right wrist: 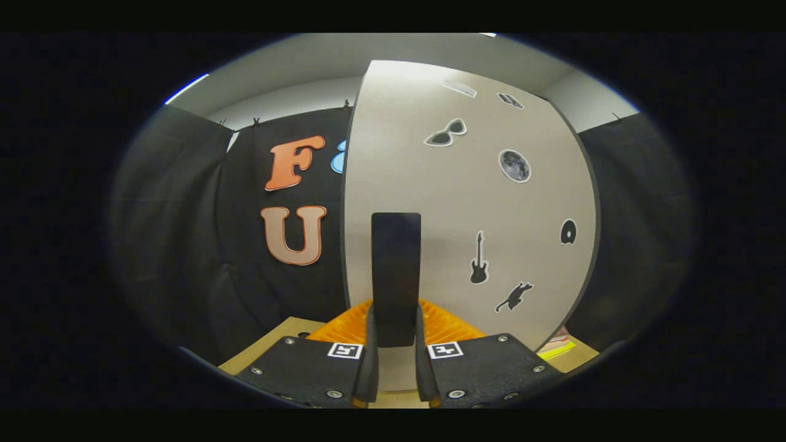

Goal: Open the cabinet door with the right hand, grasp the bottle in the cabinet with the left hand and place it on the coaster, then close the cabinet door with the right hand.

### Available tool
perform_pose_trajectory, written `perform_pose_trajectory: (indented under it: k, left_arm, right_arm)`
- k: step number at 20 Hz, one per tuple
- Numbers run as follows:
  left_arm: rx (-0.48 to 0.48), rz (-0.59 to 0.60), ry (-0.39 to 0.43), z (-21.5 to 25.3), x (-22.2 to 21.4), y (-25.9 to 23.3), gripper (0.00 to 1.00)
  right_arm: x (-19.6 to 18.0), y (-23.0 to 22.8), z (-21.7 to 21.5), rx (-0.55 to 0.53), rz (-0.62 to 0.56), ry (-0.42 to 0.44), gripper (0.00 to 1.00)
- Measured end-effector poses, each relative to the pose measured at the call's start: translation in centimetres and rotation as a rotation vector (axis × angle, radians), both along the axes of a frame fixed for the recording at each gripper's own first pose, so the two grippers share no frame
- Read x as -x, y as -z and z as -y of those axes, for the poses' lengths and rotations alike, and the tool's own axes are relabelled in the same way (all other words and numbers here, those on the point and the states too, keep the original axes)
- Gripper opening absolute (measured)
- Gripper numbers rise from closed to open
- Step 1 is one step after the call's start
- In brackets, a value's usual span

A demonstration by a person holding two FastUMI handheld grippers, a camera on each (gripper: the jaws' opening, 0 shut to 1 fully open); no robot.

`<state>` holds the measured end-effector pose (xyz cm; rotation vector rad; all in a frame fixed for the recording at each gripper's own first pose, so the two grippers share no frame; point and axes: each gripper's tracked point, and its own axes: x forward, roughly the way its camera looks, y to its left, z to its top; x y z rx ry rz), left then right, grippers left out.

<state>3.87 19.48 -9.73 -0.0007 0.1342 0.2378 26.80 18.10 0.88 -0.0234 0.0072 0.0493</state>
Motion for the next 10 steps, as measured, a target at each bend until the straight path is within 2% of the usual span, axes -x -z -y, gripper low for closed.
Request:
perform_pose_trajectory:
  k: [4, 5, 6, 10]
  left_arm:
    - [-0.01, 0.004, 0.022, 1.2, 0.0, -0.4, 0.96]
    - [-0.014, 0.008, 0.027, 1.4, 0.1, -0.6, 0.96]
    - [-0.016, 0.011, 0.033, 1.7, 0.2, -0.8, 0.99]
    - [-0.026, 0.019, 0.054, 2.8, 0.4, -1.5, 0.96]
  right_arm:
    - [0.8, 0.0, 0.6, 0.0, -0.006, 0.001, 0.22]
    - [1.0, 0.0, 0.7, 0.0, -0.005, 0.0, 0.24]
    - [1.0, 0.2, 0.8, -0.008, -0.011, 0.0, 0.21]
    - [1.6, 0.2, 1.2, -0.025, -0.016, 0.006, 0.2]
